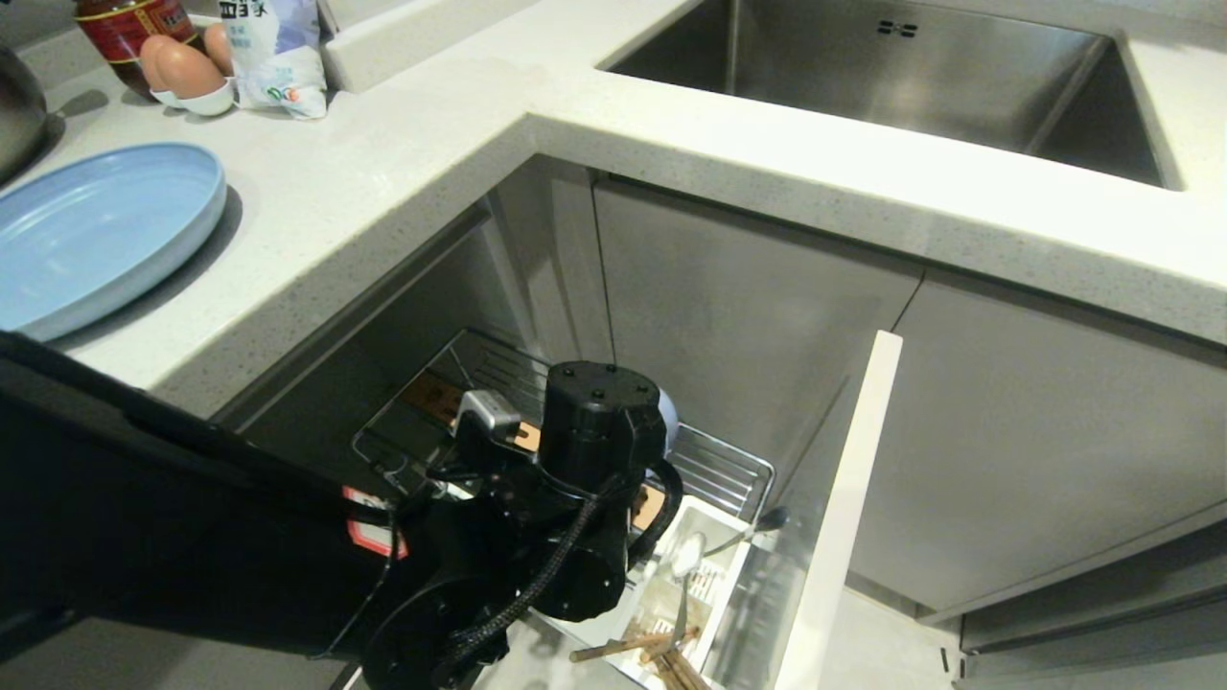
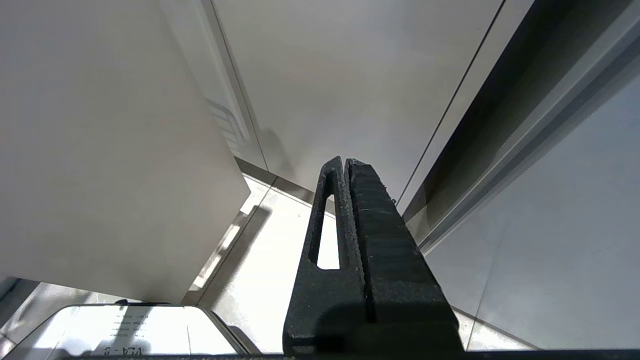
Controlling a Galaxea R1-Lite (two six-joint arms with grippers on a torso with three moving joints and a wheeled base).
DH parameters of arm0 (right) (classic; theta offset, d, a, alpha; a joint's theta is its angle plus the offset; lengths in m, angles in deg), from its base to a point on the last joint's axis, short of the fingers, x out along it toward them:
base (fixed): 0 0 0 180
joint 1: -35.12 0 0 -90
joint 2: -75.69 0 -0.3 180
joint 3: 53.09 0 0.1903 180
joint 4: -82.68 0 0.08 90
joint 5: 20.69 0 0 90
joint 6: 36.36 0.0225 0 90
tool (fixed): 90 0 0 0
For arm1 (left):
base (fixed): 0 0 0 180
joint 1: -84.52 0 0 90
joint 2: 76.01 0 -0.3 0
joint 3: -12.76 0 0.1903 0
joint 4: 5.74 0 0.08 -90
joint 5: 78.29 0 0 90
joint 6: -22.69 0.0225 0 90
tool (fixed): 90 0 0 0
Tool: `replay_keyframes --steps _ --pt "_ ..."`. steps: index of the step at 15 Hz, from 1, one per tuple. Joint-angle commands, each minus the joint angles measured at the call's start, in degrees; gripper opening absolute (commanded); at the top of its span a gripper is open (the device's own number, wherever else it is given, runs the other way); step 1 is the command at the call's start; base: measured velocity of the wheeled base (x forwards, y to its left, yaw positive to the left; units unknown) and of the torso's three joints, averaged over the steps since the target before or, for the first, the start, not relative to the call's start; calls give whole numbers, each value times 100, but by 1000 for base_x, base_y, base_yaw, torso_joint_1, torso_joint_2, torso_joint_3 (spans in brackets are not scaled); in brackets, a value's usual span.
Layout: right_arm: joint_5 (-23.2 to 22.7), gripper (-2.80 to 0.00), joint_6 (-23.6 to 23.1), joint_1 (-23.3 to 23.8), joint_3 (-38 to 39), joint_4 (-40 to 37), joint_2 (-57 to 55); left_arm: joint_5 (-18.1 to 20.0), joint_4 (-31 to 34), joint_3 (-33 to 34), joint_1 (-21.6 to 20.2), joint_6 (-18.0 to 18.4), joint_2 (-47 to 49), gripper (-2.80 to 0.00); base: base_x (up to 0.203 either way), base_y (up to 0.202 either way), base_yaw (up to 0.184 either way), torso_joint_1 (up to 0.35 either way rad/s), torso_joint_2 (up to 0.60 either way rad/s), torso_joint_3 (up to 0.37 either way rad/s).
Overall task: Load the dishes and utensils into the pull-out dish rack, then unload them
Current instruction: Pick up the plate and place it in the cupboard
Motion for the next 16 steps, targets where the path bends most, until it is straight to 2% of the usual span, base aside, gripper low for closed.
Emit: replay_keyframes --steps 1,4,5,6,8,11,16 --pt "0 -280 0 0 0 0 0 -47 965 -259 141 -45 -564 -280 0 0 0 0 0 0" --pt "-4 -280 0 0 0 0 0 -246 2361 -690 312 -31 -1088 -280 0 0 0 0 0 0" --pt "-4 -280 0 0 0 0 0 -340 2538 -845 317 3 -1224 -280 0 0 0 0 0 0" --pt "-3 -280 0 0 0 0 0 -395 2725 -1131 315 204 -1389 -280 0 0 0 0 0 0" --pt "-2 -280 0 0 0 0 0 -466 2998 -1861 287 1116 -1644 -280 0 0 0 0 0 0" --pt "-2 -280 0 0 0 0 0 -483 3112 -3056 228 2925 -1952 -280 0 0 0 0 0 0" --pt "-3 -280 0 0 0 0 0 -6 3196 -5219 217 5696 -2086 -280 0 0 0 0 0 0"
